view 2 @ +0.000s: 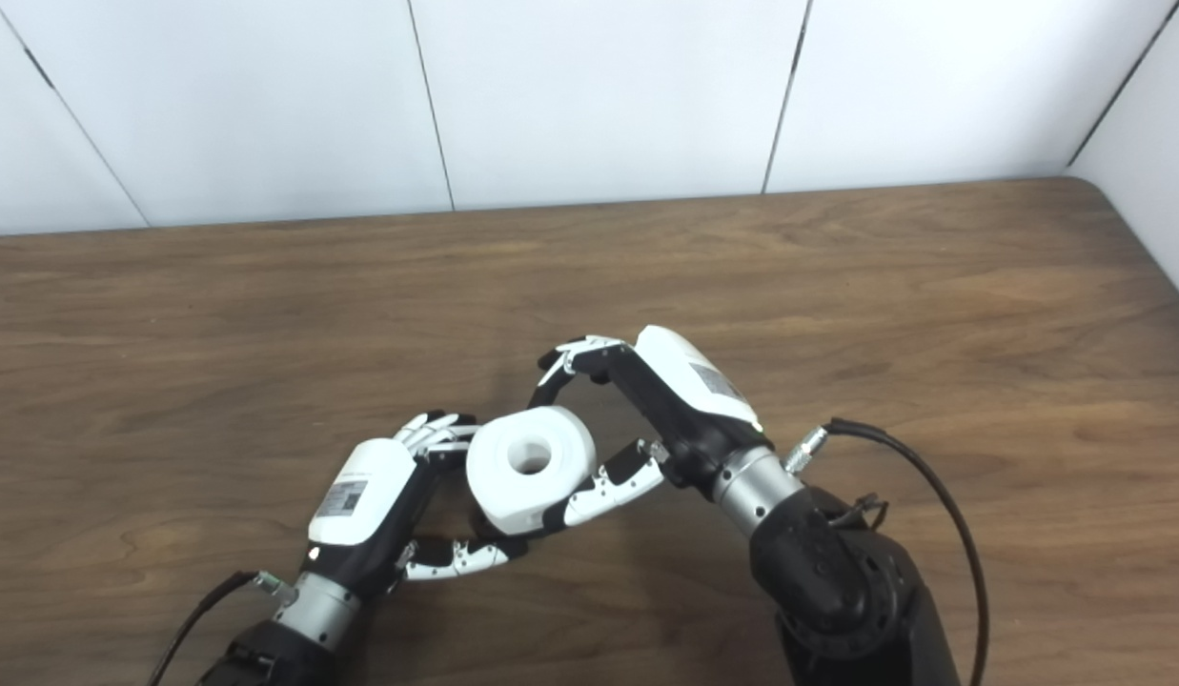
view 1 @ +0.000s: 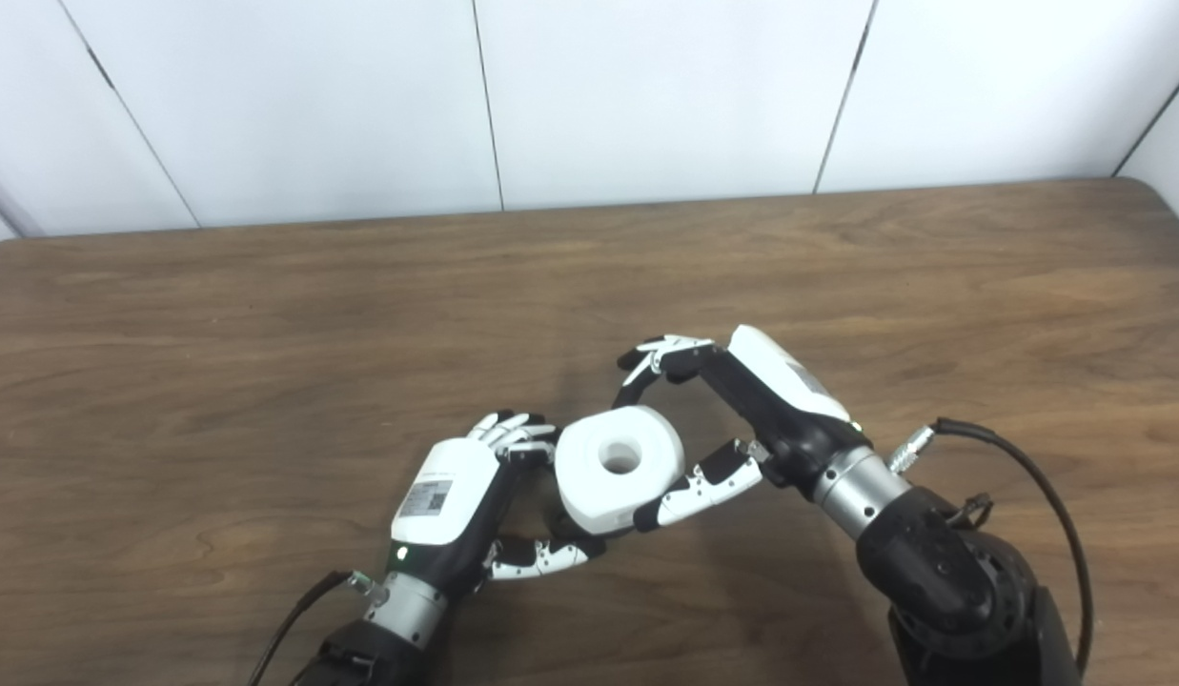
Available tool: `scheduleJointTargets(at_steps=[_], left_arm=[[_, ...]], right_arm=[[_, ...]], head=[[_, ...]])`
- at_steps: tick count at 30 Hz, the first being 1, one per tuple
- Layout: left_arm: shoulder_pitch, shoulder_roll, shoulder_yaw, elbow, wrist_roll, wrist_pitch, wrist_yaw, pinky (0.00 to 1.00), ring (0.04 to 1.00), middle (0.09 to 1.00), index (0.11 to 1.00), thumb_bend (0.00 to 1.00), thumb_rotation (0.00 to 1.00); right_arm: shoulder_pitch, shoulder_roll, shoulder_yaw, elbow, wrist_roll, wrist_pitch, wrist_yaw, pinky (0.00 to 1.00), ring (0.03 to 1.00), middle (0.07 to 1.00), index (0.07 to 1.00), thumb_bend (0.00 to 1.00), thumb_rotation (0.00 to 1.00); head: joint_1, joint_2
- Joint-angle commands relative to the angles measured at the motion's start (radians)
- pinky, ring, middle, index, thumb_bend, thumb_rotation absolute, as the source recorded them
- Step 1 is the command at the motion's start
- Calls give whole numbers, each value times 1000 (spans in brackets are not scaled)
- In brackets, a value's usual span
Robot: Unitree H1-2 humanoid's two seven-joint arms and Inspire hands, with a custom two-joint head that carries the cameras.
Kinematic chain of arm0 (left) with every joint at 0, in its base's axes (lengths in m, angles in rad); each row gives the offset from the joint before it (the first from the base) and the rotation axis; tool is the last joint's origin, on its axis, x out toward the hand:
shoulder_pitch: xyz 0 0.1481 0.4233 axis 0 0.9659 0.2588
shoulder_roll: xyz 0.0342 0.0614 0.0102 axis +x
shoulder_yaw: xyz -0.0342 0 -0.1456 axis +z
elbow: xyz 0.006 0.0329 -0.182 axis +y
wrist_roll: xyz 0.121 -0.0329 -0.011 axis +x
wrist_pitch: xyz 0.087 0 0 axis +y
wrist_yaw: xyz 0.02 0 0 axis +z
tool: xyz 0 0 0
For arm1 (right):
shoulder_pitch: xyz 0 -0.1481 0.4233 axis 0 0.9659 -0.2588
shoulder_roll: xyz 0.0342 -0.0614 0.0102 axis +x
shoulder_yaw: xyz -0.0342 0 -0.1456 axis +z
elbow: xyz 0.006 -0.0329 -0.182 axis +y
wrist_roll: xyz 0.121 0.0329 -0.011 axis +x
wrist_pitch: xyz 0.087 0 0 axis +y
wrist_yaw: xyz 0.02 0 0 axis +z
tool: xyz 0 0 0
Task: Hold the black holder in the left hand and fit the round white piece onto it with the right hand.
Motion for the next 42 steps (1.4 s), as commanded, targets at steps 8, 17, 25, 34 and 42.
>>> scheduleJointTargets(at_steps=[8, 17, 25, 34, 42], left_arm=[[10, -2, -27, 42, 24, 21, -42, 918, 864, 794, 486, 521, 48], [8, -3, -26, 42, 22, 18, -37, 914, 864, 794, 487, 521, 48], [7, -3, -27, 35, 25, 26, -45, 920, 863, 794, 487, 521, 48], [6, -2, -28, 40, 24, 16, -34, 914, 863, 792, 486, 521, 47], [6, -2, -29, 40, 27, 18, -36, 911, 861, 791, 487, 521, 48]], right_arm=[[-28, 2, 8, -32, 8, -6, -32, 782, 889, 796, 482, 525, 136], [-8, -20, 1, 3, 23, -29, -72, 774, 878, 792, 482, 525, 134], [4, -40, 13, 21, 28, -50, -104, 758, 877, 791, 482, 524, 134], [8, -49, 36, 25, 22, -44, -124, 746, 877, 791, 482, 525, 135], [9, -38, 59, 25, 12, -32, -132, 748, 866, 786, 482, 525, 136]], head=[[6, 4], [9, 8], [12, 14], [16, 17], [16, 17]])
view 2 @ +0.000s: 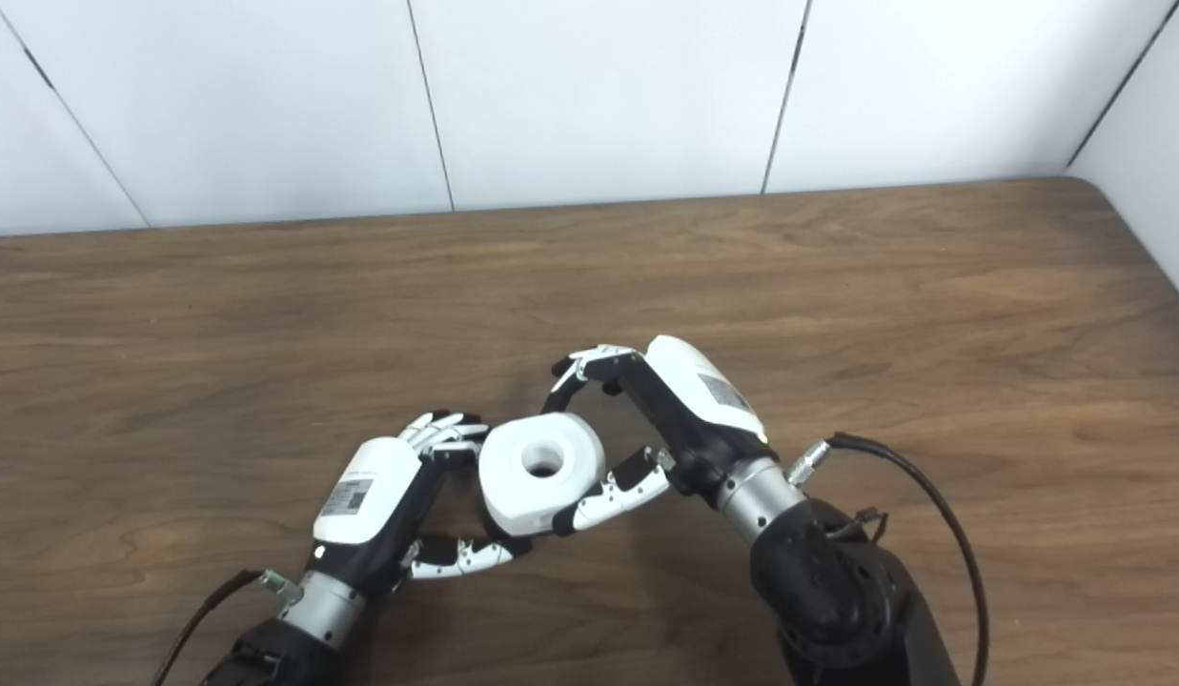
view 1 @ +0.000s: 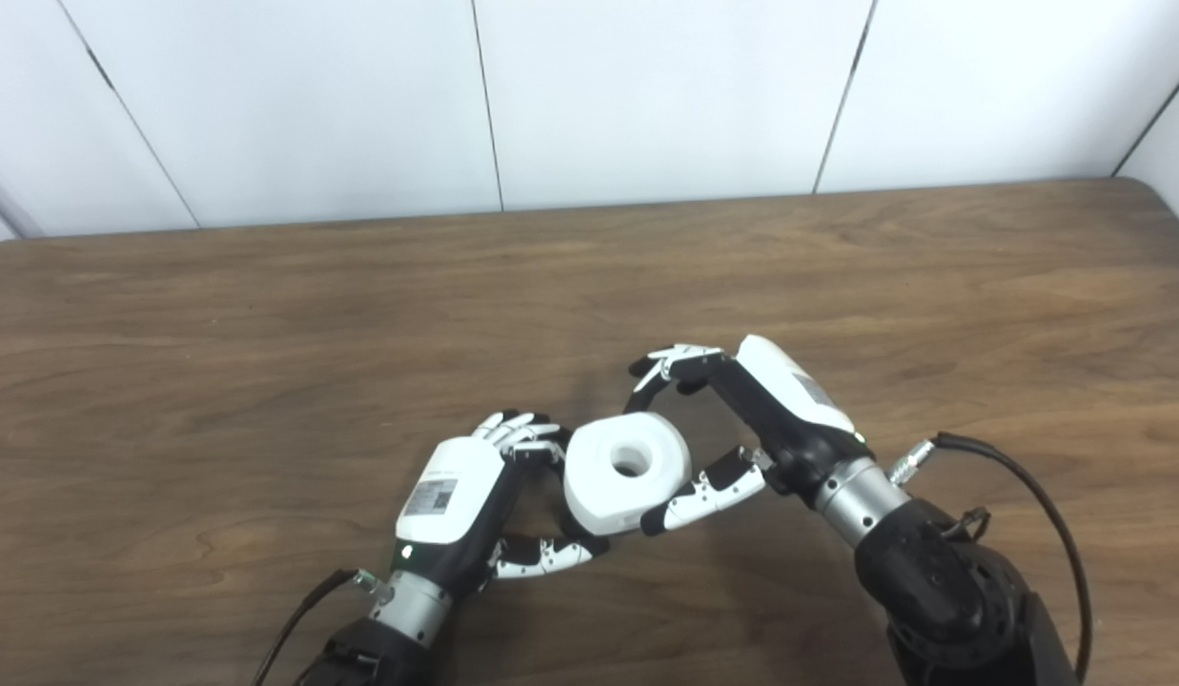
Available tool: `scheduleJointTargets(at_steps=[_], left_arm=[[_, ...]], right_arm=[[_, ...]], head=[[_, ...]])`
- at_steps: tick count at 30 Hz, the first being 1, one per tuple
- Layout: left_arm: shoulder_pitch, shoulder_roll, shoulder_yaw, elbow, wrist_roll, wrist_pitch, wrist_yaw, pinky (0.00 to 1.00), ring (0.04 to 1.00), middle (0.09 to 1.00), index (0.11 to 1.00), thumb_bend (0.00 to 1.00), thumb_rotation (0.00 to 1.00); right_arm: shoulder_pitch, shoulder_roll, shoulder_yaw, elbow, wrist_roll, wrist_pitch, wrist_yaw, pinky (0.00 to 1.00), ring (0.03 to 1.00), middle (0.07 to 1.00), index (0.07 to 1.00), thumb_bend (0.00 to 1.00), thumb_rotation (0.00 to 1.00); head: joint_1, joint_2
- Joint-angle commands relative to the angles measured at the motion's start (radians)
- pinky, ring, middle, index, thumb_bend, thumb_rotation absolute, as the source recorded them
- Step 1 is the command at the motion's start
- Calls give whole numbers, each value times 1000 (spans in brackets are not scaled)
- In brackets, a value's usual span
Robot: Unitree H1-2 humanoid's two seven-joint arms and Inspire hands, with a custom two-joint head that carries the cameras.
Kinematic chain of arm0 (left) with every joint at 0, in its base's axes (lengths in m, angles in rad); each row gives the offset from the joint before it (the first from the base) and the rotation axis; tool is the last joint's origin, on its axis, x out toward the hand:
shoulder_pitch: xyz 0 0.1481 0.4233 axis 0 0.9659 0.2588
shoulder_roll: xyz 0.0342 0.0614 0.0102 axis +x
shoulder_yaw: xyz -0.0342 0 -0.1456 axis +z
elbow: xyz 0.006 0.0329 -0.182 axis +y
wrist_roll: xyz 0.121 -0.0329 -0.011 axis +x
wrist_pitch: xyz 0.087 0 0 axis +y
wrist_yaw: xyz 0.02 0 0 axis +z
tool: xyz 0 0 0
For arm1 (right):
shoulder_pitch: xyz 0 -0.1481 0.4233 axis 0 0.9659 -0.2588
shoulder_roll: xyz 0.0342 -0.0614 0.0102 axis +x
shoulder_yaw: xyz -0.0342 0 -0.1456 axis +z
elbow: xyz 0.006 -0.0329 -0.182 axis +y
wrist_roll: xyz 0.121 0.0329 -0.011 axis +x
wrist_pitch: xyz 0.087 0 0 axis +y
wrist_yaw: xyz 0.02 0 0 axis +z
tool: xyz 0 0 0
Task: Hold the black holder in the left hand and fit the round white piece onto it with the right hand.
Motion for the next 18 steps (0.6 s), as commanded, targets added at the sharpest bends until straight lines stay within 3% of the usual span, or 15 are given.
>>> scheduleJointTargets(at_steps=[1, 8, 15, 18], left_arm=[[11, 2, -22, 37, 22, 15, -39, 911, 861, 791, 487, 521, 48], [11, -1, -23, 31, 26, 21, -42, 910, 858, 791, 487, 521, 48], [10, -3, -22, 34, 27, 20, -39, 914, 860, 791, 487, 521, 48], [8, -3, -23, 38, 26, 19, -40, 917, 863, 793, 487, 521, 48]], right_arm=[[-16, 8, 11, -16, -3, -20, -14, 750, 866, 785, 482, 525, 135], [-18, -1, 23, -12, 0, -26, -16, 742, 861, 780, 482, 525, 136], [-42, -52, 48, -32, -64, 27, 71, 702, 868, 788, 491, 524, 153], [-46, -61, 47, -36, -67, 38, 87, 693, 869, 793, 592, 837, 265]], head=[[0, 1], [4, 5], [3, 3], [4, 3]])
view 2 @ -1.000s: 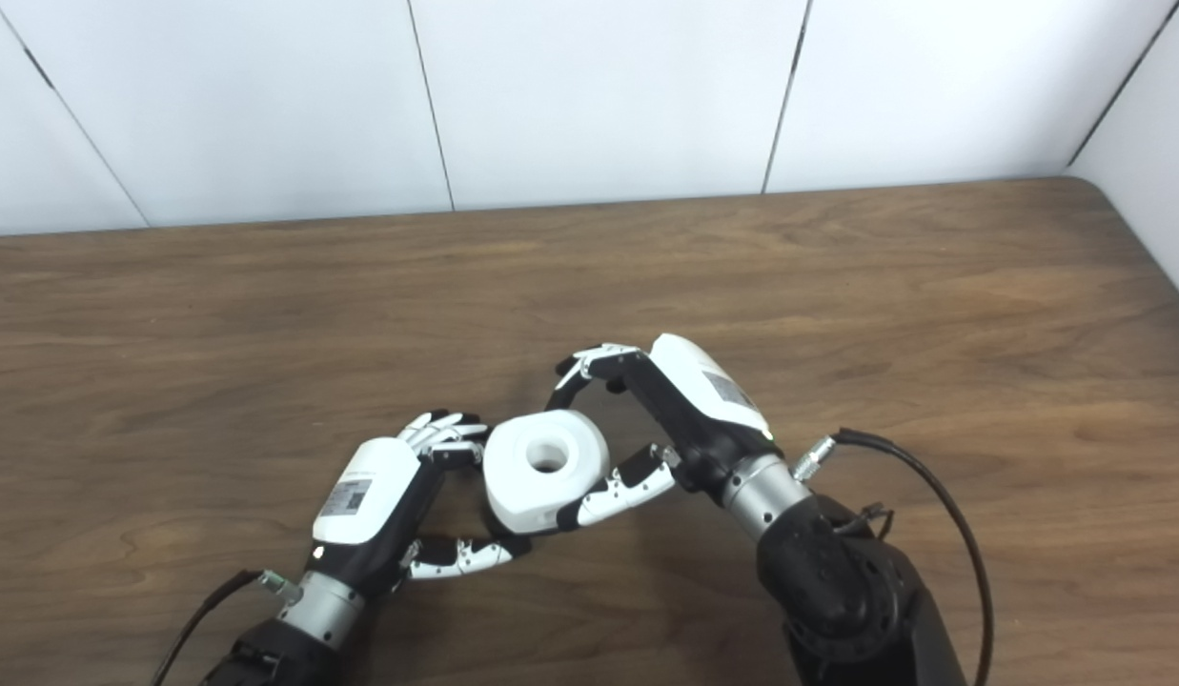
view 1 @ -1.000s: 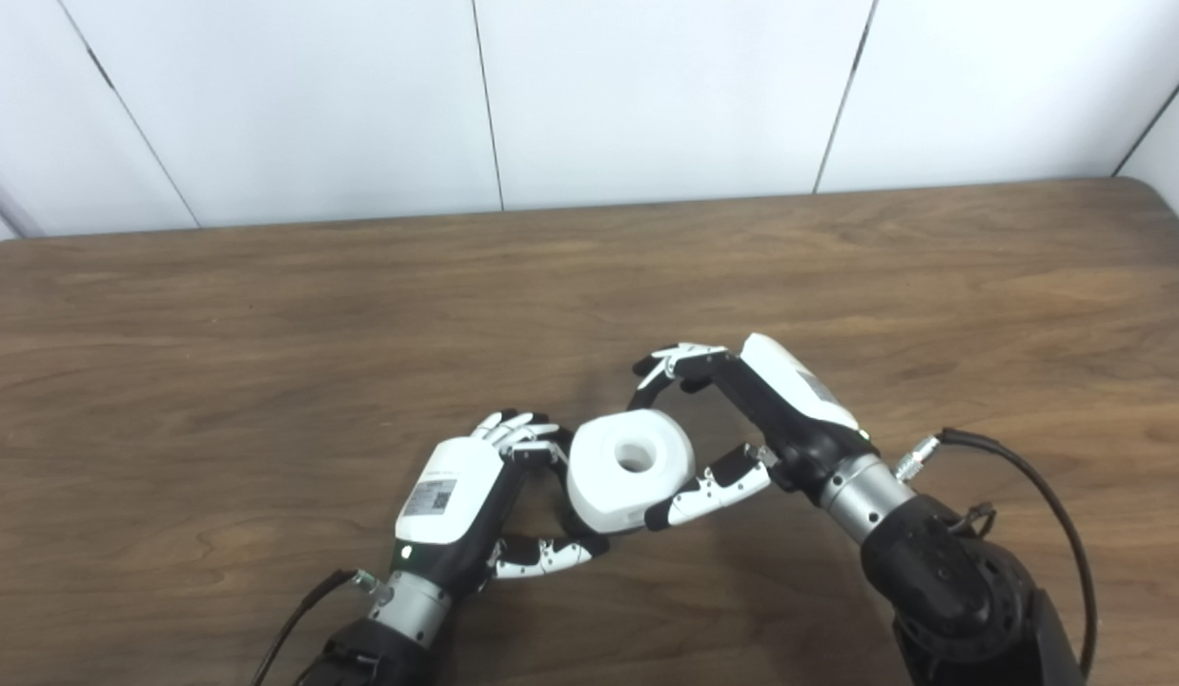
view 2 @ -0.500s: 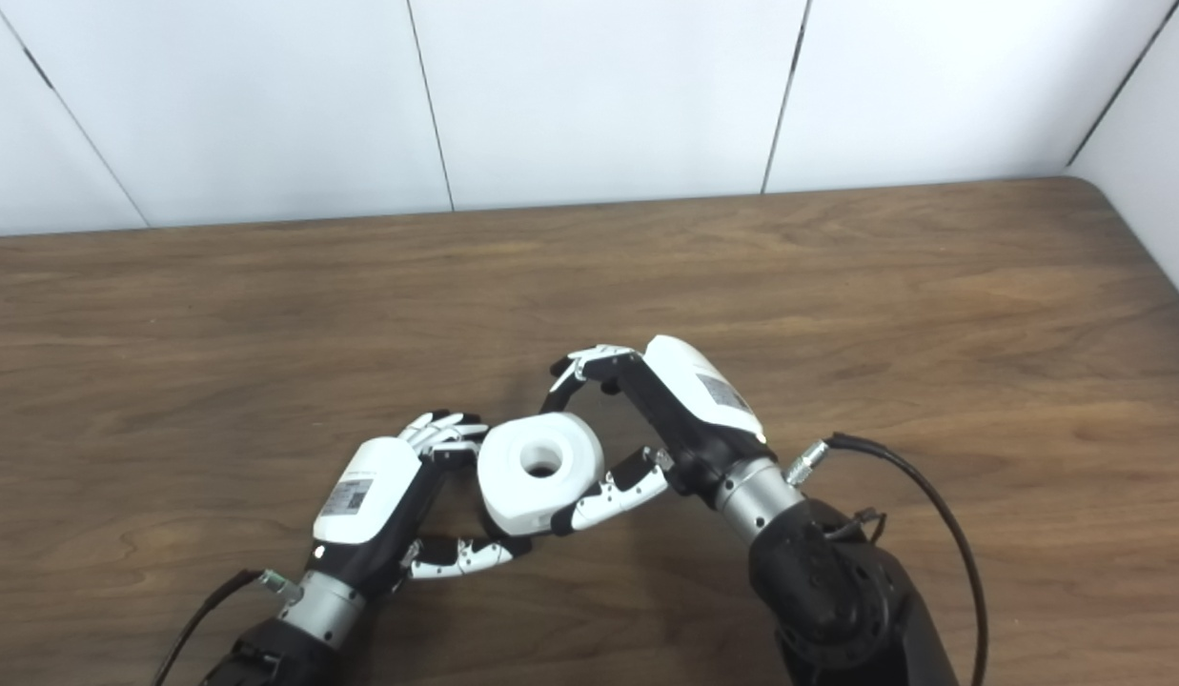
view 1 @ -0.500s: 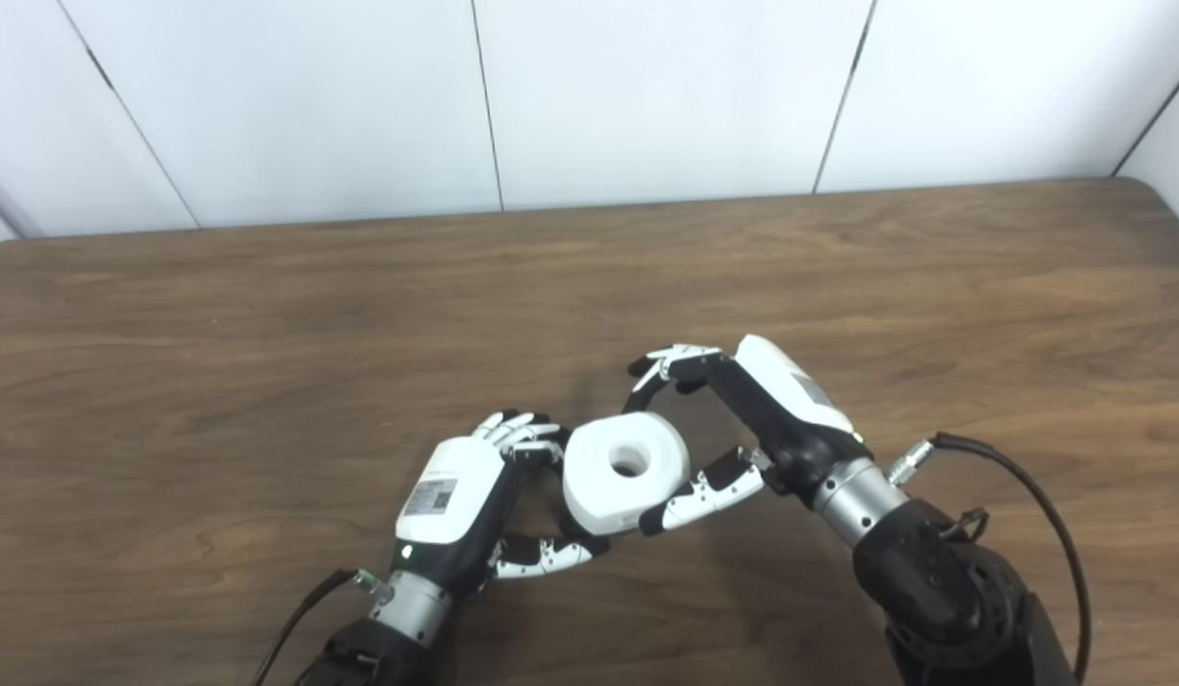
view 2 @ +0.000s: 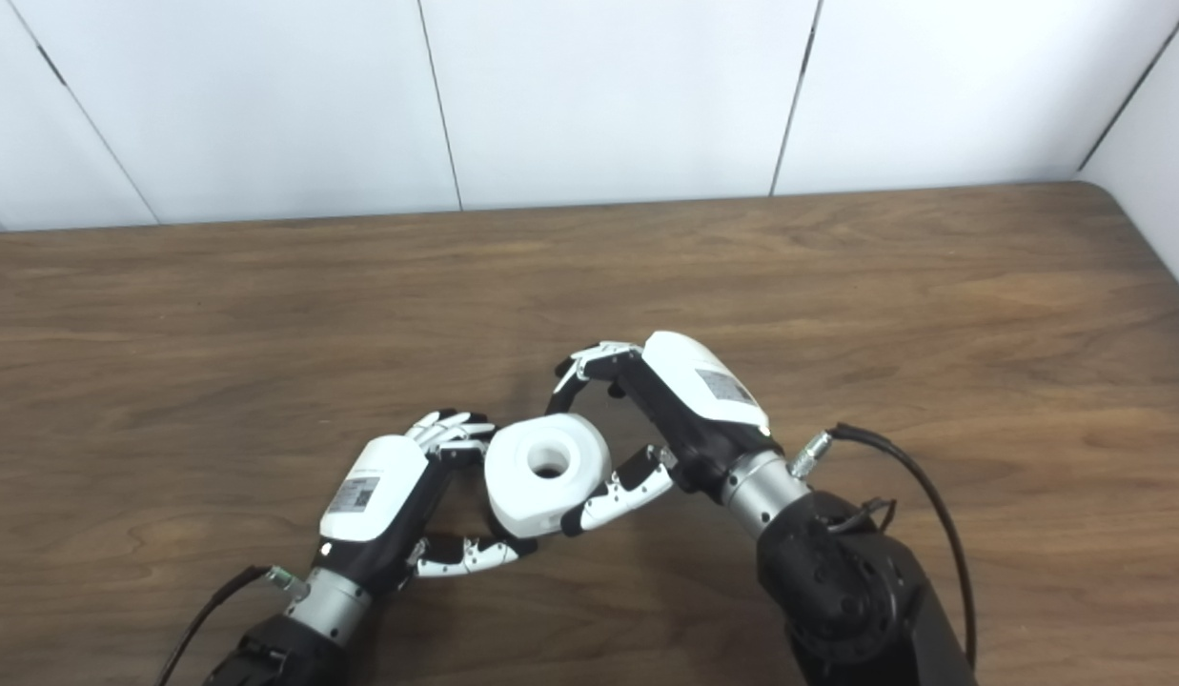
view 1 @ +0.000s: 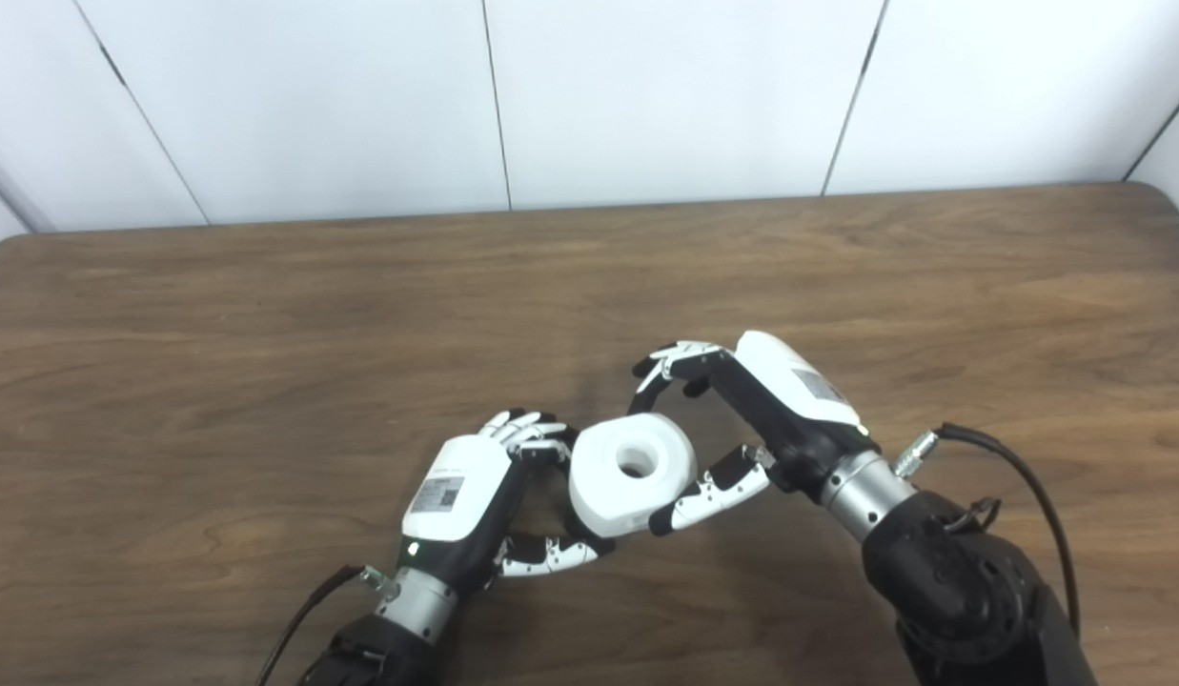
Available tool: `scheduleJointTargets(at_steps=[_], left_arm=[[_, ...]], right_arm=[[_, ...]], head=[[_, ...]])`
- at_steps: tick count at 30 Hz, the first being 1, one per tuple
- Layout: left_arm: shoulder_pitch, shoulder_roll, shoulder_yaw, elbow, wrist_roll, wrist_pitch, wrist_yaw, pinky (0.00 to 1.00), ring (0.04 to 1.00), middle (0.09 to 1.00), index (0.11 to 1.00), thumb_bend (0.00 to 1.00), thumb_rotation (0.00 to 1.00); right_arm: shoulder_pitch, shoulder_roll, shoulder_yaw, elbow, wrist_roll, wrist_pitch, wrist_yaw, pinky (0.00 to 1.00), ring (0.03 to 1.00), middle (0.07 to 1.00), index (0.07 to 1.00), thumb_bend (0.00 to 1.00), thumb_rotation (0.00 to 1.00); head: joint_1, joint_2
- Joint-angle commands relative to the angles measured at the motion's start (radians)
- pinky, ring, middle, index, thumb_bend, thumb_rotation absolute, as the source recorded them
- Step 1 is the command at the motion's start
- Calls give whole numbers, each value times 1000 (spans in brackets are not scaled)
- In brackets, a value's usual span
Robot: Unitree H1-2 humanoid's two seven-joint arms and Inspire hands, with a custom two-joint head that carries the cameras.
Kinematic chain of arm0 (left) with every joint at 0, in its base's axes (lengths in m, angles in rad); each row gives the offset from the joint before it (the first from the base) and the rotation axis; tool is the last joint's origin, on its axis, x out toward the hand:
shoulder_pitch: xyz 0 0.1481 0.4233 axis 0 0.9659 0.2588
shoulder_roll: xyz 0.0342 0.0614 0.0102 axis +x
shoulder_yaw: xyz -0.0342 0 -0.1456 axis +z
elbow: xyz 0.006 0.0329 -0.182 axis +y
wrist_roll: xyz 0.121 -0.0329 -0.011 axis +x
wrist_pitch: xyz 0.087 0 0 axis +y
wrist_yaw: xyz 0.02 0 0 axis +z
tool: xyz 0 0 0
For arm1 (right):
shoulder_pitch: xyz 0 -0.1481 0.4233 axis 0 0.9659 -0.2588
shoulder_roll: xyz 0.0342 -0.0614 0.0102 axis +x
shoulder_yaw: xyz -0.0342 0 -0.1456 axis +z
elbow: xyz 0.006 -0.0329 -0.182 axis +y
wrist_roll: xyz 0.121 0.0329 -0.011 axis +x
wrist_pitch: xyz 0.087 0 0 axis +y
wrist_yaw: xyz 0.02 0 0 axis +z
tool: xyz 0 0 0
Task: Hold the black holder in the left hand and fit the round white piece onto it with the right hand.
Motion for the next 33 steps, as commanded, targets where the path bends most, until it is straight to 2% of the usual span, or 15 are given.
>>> scheduleJointTargets(at_steps=[1, 8, 18, 19, 21, 27, 33], left_arm=[[8, -1, -22, 38, 22, 19, -40, 918, 863, 792, 487, 521, 48], [6, -5, -21, 42, 23, 21, -36, 914, 859, 789, 487, 521, 48], [2, -11, -24, 44, 43, 31, -44, 906, 849, 790, 496, 522, 72], [2, -11, -25, 45, 47, 28, -40, 906, 849, 791, 587, 658, 127], [2, -11, -25, 47, 50, 25, -36, 899, 842, 788, 685, 792, 188], [-2, -11, -28, 44, 68, 33, -49, 892, 839, 810, 817, 933, 283], [-2, -13, -26, 48, 60, 28, -47, 888, 849, 845, 883, 996, 351]], right_arm=[[-7, -14, 6, -15, -12, 9, 31, 693, 868, 794, 605, 874, 284], [-11, -15, 2, -16, -22, 10, 50, 694, 866, 803, 648, 956, 374], [-11, -10, -12, -16, -13, 12, 56, 717, 871, 817, 677, 988, 401], [-11, -11, -12, -17, -15, 12, 58, 719, 872, 819, 679, 990, 405], [-12, -13, -12, -17, -19, 11, 61, 718, 873, 820, 680, 994, 414], [-13, -13, -16, -13, -16, 11, 67, 725, 879, 827, 690, 1000, 418], [-15, -12, -19, -11, -16, 7, 68, 726, 879, 835, 702, 1000, 427]], head=[[1, 1], [-4, 0], [-3, -1], [-3, -1], [-2, -1], [-4, -1], [-5, -1]])
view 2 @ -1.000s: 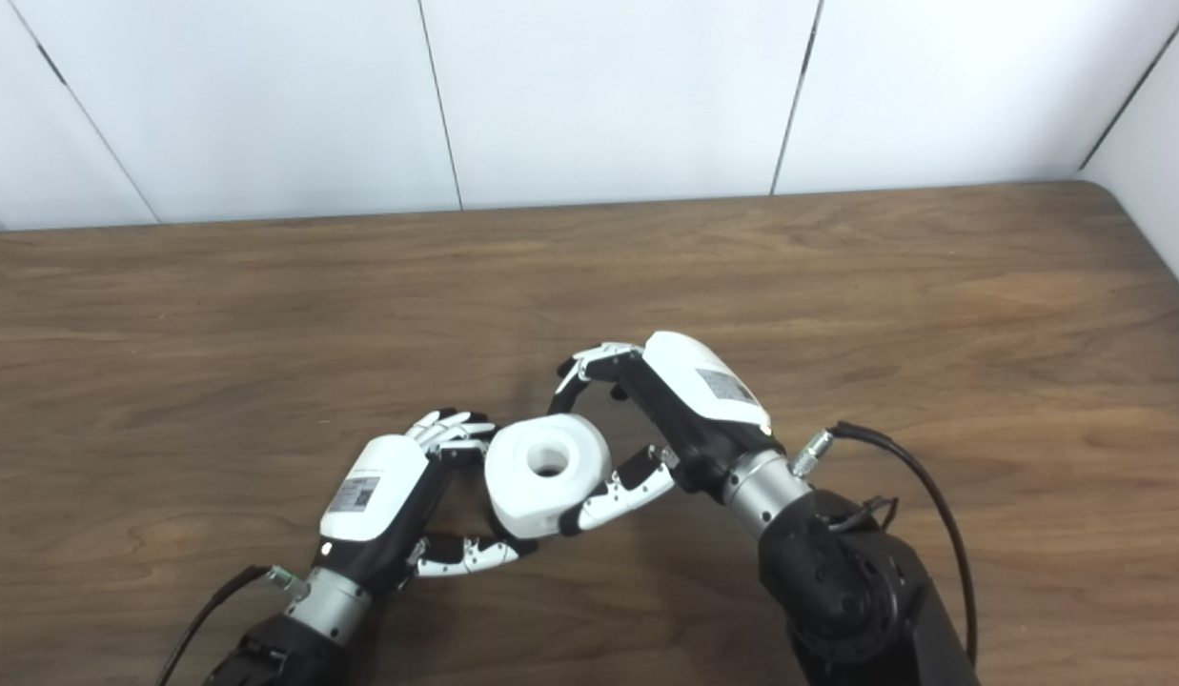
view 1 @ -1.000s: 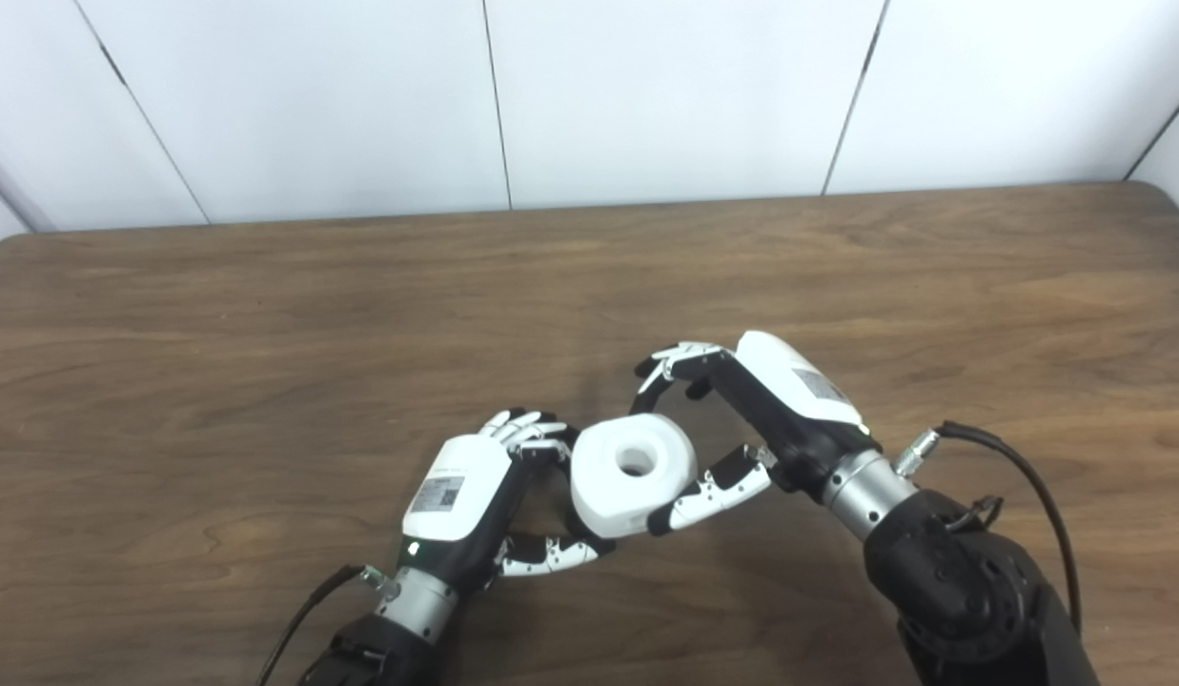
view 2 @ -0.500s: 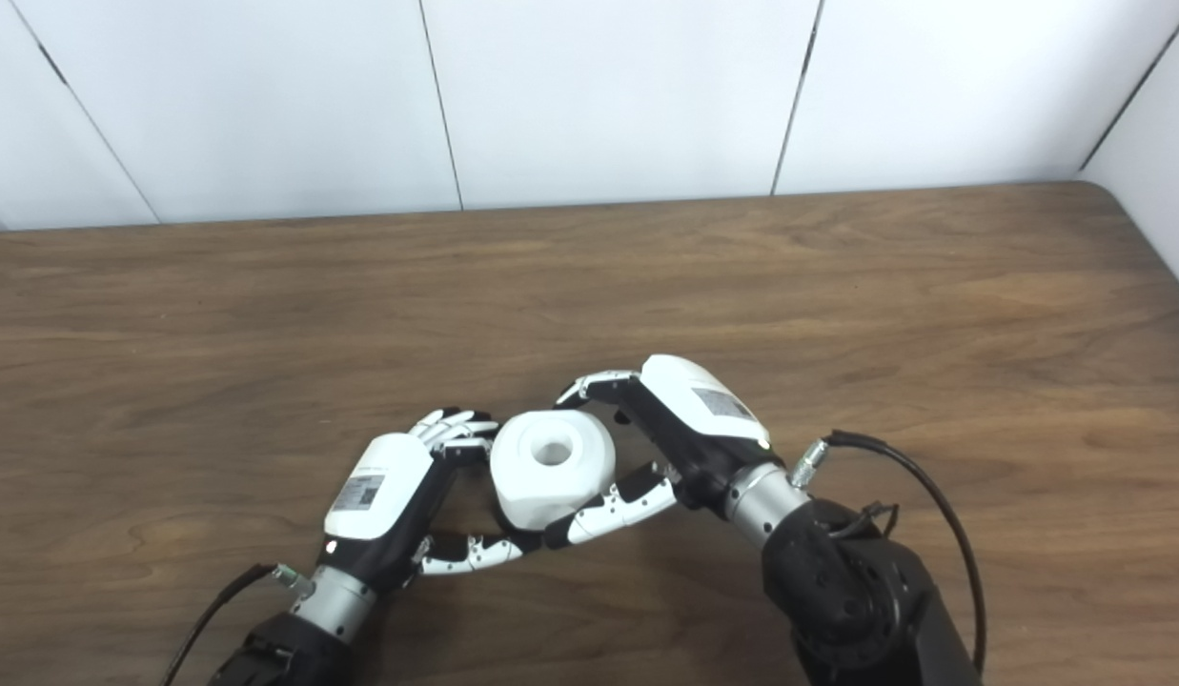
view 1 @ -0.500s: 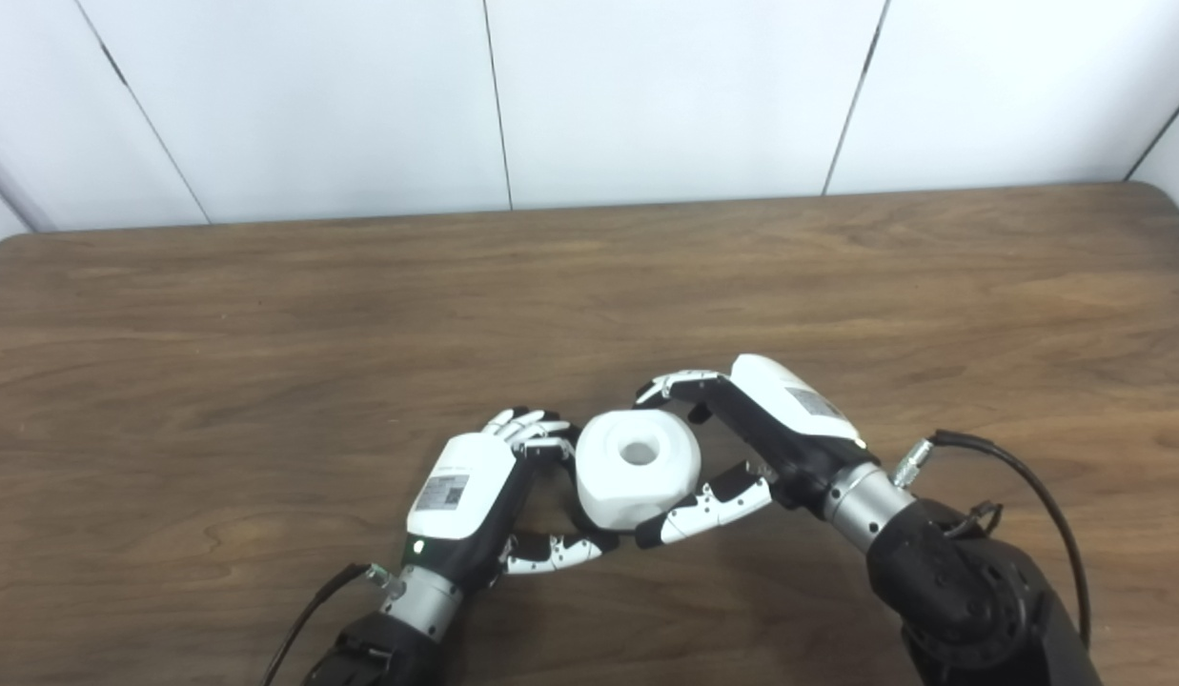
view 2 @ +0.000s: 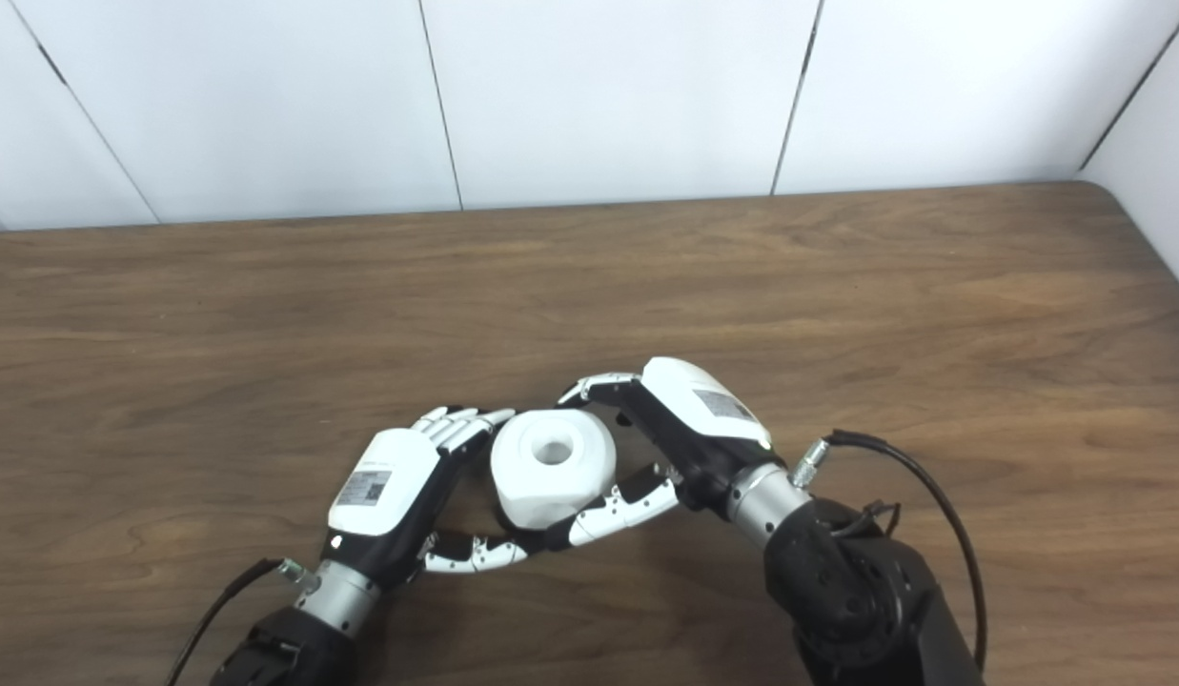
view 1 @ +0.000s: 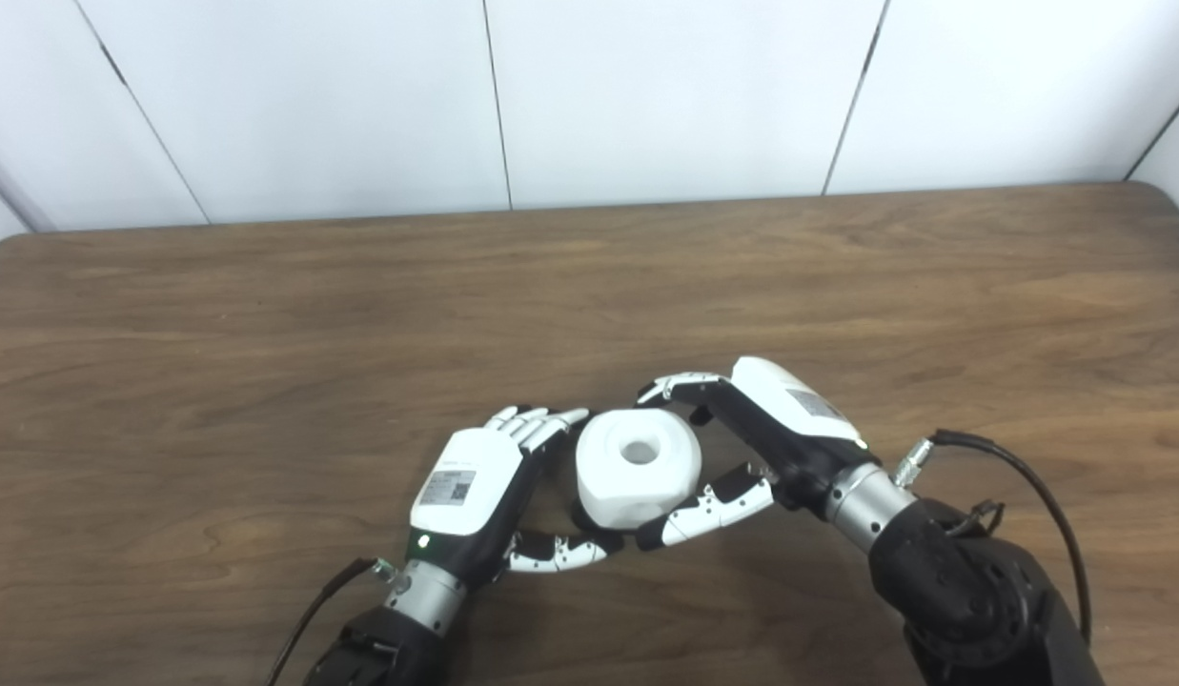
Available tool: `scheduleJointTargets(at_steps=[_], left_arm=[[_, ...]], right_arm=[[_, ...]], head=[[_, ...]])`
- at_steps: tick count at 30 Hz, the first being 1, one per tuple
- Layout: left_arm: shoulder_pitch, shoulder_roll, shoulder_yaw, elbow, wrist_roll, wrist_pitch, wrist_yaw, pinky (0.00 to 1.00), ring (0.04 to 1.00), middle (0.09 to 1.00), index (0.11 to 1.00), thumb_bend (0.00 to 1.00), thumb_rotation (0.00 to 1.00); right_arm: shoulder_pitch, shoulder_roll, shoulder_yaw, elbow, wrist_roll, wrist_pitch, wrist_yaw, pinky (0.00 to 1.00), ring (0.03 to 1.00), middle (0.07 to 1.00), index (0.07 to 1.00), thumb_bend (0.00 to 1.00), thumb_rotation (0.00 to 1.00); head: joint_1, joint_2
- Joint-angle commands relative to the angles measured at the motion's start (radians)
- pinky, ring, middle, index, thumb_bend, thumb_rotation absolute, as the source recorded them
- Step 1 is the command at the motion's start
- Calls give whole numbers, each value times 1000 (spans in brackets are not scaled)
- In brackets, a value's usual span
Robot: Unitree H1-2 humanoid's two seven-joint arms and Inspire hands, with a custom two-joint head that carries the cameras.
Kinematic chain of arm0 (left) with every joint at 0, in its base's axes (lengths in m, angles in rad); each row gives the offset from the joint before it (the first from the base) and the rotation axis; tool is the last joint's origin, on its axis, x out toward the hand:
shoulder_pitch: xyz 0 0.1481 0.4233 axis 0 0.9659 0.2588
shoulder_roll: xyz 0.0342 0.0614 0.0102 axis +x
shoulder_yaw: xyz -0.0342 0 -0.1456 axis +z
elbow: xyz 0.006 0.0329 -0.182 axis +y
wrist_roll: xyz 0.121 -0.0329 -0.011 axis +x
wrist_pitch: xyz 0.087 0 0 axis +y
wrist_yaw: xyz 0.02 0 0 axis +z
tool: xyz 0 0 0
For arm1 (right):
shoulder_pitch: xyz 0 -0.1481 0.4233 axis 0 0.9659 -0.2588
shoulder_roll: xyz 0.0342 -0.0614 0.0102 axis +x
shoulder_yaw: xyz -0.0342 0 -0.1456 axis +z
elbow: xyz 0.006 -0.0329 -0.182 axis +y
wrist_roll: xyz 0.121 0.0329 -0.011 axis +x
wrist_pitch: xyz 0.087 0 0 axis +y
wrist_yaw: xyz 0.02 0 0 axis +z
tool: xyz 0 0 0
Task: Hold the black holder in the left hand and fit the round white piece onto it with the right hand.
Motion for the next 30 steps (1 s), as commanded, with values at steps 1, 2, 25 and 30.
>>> scheduleJointTargets(at_steps=[1, 2, 25, 30], left_arm=[[13, 1, -18, 36, 1, 28, -56, 886, 850, 848, 889, 999, 352], [13, 0, -17, 35, -2, 30, -61, 890, 855, 855, 898, 1000, 351], [-4, 2, 10, 10, -156, 48, -149, 947, 901, 910, 995, 1000, 470], [-8, 1, 39, -48, -252, 109, -217, 866, 912, 930, 1000, 1000, 470]], right_arm=[[-28, 1, -11, -16, 2, -8, -11, 726, 879, 836, 704, 1000, 430], [-28, 1, -11, -16, 1, -8, -11, 727, 879, 837, 705, 1000, 431], [-47, -7, -44, -31, -21, 8, 108, 862, 1000, 1000, 998, 1000, 589], [-71, -27, -68, -36, 4, 9, 175, 932, 1000, 1000, 1000, 1000, 642]], head=[[1, 1], [1, 1], [-6, -13], [-5, -20]])
